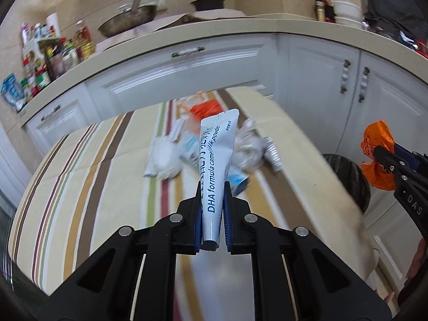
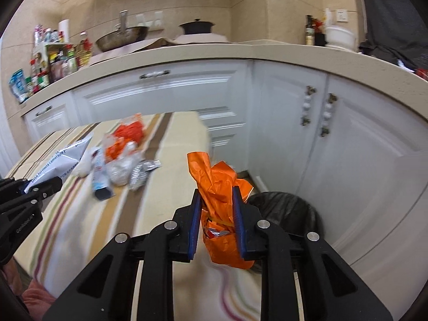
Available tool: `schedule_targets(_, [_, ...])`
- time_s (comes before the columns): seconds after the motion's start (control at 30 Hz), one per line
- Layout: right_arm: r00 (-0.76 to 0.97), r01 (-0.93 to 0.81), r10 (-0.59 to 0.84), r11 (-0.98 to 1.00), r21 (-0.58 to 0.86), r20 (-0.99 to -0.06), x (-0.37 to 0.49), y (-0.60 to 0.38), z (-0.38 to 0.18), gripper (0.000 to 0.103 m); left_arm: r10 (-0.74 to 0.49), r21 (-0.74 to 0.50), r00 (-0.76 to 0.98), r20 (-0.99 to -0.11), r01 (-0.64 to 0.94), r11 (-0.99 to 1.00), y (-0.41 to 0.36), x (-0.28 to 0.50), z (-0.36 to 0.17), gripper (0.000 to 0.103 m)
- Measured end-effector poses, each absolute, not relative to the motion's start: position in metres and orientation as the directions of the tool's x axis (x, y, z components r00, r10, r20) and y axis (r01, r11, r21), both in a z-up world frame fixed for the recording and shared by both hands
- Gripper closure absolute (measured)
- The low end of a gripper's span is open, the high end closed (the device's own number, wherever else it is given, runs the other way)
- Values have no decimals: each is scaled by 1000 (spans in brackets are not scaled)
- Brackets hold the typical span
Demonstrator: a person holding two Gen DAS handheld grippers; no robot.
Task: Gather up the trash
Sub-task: 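Carry both items over the black bin and open both grippers to drop them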
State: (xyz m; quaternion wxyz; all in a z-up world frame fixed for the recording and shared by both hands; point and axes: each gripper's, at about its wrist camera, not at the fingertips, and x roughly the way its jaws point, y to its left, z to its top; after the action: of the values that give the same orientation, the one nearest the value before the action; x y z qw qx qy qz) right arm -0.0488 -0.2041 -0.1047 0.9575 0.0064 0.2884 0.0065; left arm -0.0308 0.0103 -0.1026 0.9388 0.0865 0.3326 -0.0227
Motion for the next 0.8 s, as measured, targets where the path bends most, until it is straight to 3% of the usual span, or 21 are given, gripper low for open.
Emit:
schedule_targets(0.27, [831,131,-116,991,-11,-545,-33,-266,-108,80,-94,191,782,-615,264,945,-78,-7,-102,91])
schedule_targets(0.47, [817,191,-168,982,-17,-551,-13,-305,-118,80,-165,161,725,-669,357,920,-140,24,-115,91])
schedule_targets(0.8, [796,242,-184,970,24,-577,21,-353,-147,79,-173,154,658,-733,408,900,-223,74,-154,90])
